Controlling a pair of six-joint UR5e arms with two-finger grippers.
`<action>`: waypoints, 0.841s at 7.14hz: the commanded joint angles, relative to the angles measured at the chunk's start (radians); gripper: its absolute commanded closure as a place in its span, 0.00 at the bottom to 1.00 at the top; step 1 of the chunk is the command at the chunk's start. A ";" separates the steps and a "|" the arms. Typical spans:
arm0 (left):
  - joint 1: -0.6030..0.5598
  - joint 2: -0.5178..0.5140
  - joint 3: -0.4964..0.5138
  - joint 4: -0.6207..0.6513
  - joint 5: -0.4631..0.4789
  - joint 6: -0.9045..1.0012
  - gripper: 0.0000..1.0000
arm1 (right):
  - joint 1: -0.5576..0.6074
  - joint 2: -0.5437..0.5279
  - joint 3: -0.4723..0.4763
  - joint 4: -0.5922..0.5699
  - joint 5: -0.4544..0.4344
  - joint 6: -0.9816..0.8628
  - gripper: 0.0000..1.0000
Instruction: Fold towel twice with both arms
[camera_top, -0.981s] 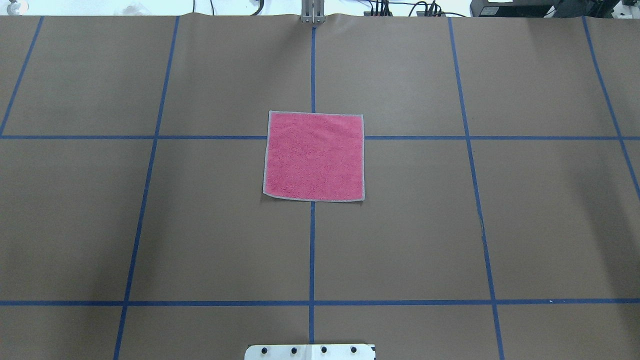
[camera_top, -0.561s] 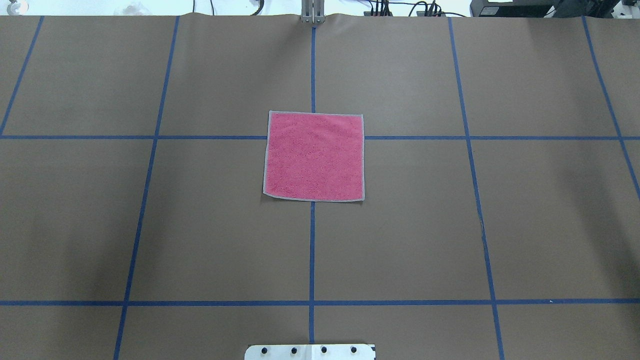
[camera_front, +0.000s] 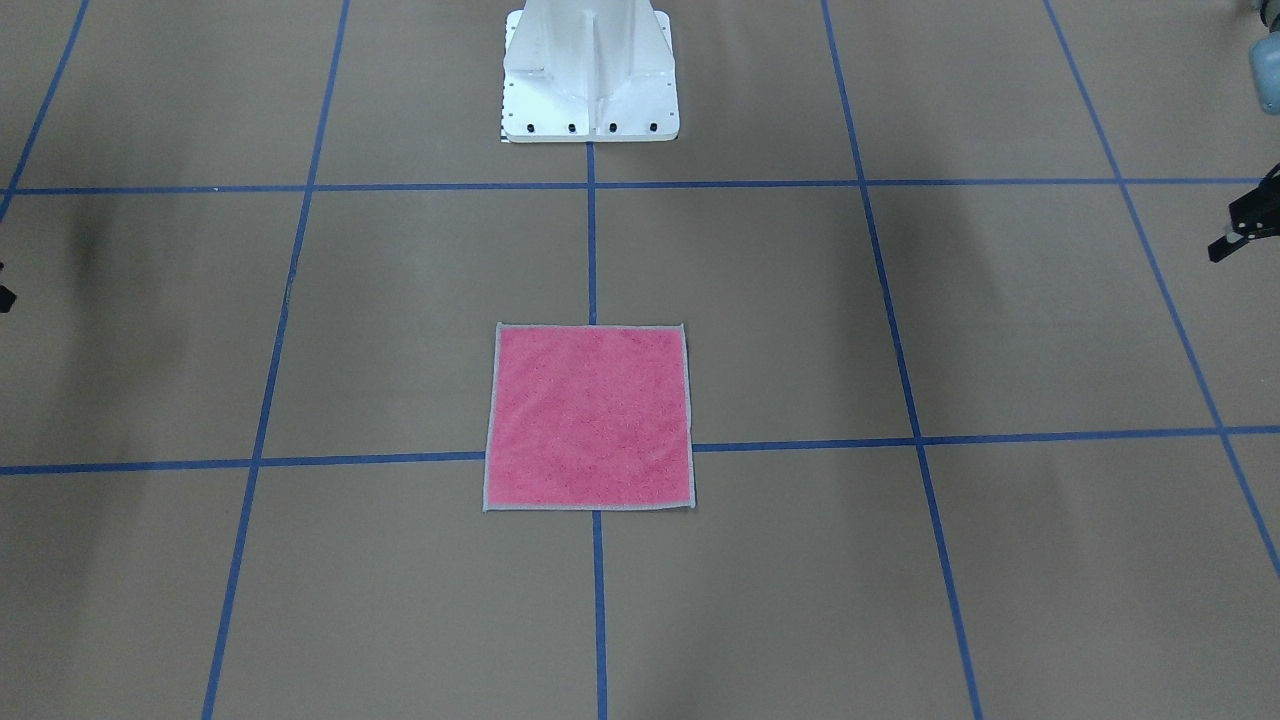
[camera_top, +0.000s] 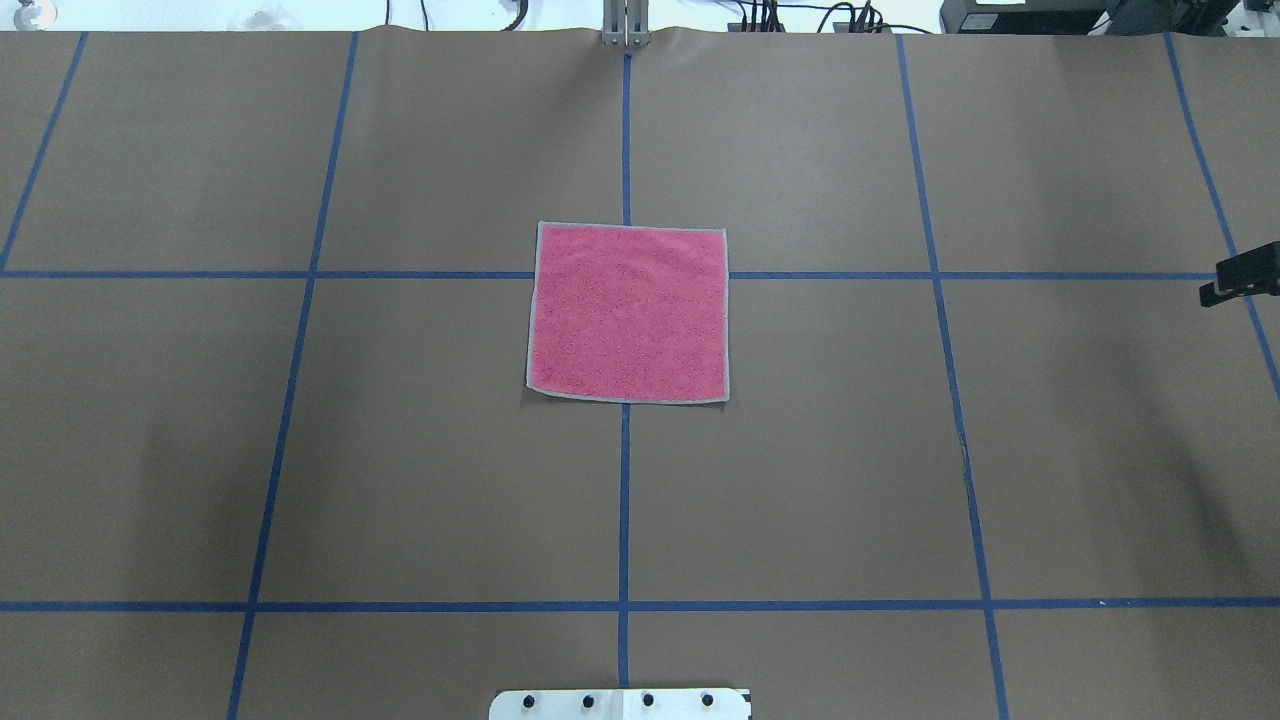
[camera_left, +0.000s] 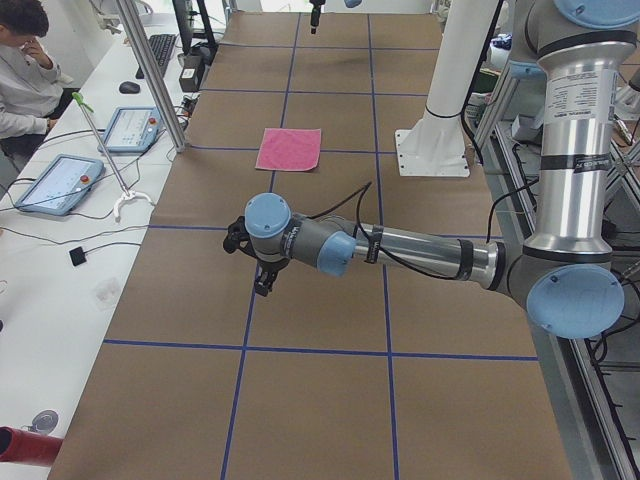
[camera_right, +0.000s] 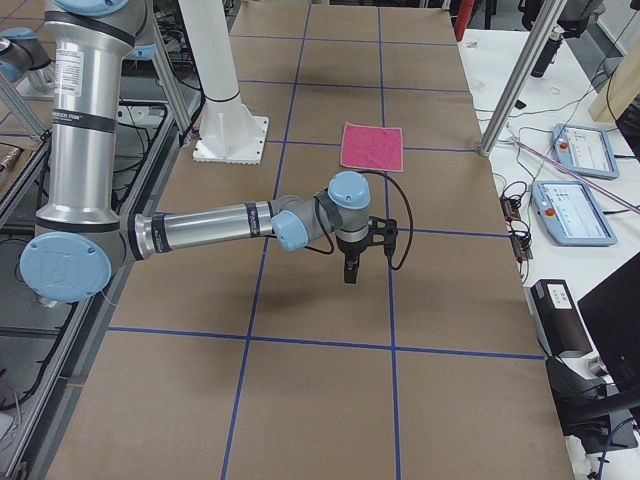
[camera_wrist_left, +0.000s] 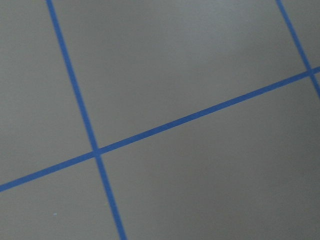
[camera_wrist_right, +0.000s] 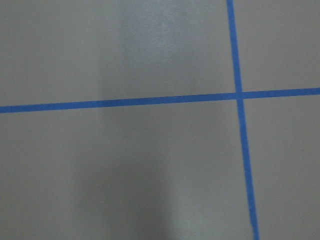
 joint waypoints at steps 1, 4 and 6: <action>0.139 -0.094 -0.002 -0.066 -0.010 -0.292 0.00 | -0.133 0.090 0.010 0.039 -0.008 0.256 0.00; 0.349 -0.209 0.006 -0.253 0.045 -0.829 0.00 | -0.297 0.202 0.049 0.039 -0.080 0.547 0.00; 0.515 -0.274 0.009 -0.326 0.247 -1.133 0.00 | -0.461 0.325 0.047 0.039 -0.247 0.782 0.00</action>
